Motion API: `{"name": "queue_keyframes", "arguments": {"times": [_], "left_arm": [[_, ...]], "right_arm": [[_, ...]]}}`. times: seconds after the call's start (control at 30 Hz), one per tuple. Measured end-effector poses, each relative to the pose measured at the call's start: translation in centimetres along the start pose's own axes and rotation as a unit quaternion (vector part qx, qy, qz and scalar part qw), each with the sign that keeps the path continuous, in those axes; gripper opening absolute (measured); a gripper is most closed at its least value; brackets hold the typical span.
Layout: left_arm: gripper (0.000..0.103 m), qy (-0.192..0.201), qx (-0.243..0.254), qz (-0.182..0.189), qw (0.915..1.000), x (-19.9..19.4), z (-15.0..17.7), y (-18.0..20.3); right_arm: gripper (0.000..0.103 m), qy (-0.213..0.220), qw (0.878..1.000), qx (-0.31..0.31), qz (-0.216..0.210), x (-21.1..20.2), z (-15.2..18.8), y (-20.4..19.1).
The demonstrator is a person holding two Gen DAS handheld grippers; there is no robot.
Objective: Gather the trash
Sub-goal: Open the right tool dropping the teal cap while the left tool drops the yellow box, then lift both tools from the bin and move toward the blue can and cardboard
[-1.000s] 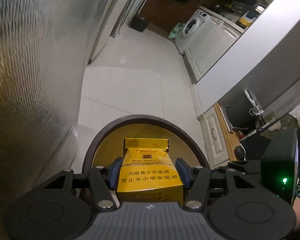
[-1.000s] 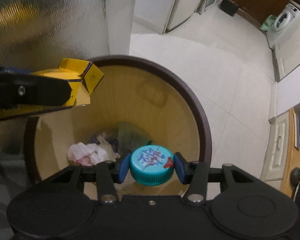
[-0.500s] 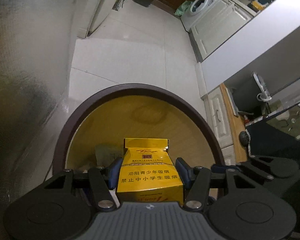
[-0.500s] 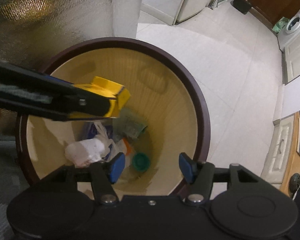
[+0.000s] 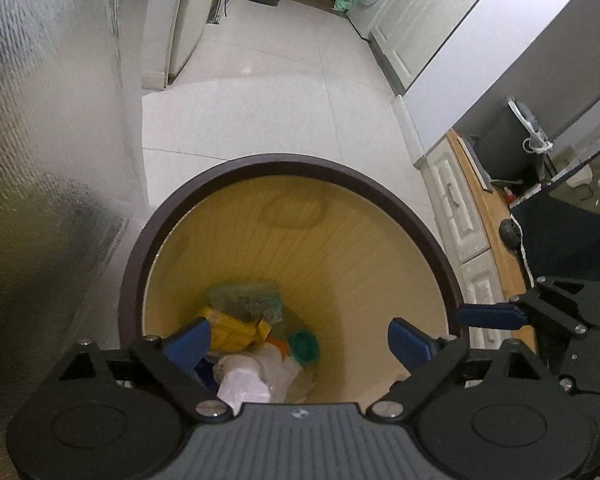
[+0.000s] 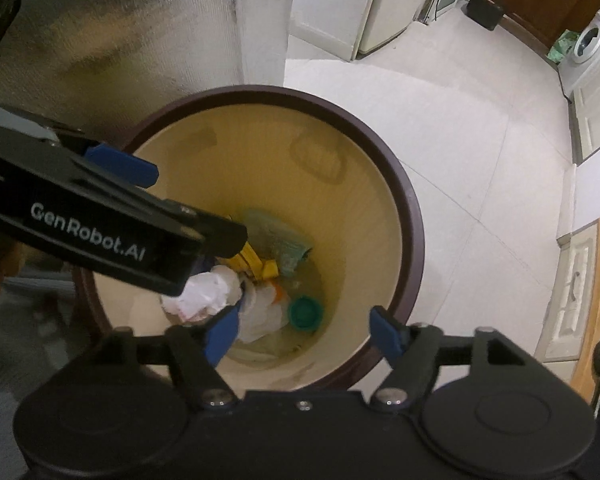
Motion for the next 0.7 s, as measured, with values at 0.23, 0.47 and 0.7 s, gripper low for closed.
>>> {"name": "queue_keyframes", "arguments": {"times": [0.23, 0.47, 0.7], "left_arm": [[0.100, 0.001, 0.026, -0.018, 0.9995, -2.3, -0.2, 1.6], [0.103, 0.000, 0.048, -0.035, 0.9982, -4.5, 0.3, 2.5], [0.103, -0.004, 0.063, -0.053, 0.9965, -6.2, 1.2, 2.6]], "right_arm": [[0.087, 0.019, 1.000, 0.019, -0.006, -2.2, 1.2, -0.1], [0.103, 0.032, 0.998, 0.061, -0.010, -4.3, 2.6, 0.5], [0.103, 0.048, 0.994, 0.097, 0.003, -6.1, 3.8, 1.1]]}}
Point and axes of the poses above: each gripper's, at about its wrist camera, not at the fingertips, and x roughly the way its jaws point, y to its right, z to its underside, the point moved 2 cm from there along x, roughly the way its jaws point, and after that the axes turned 15 degrees about z, right-handed, at the moved point
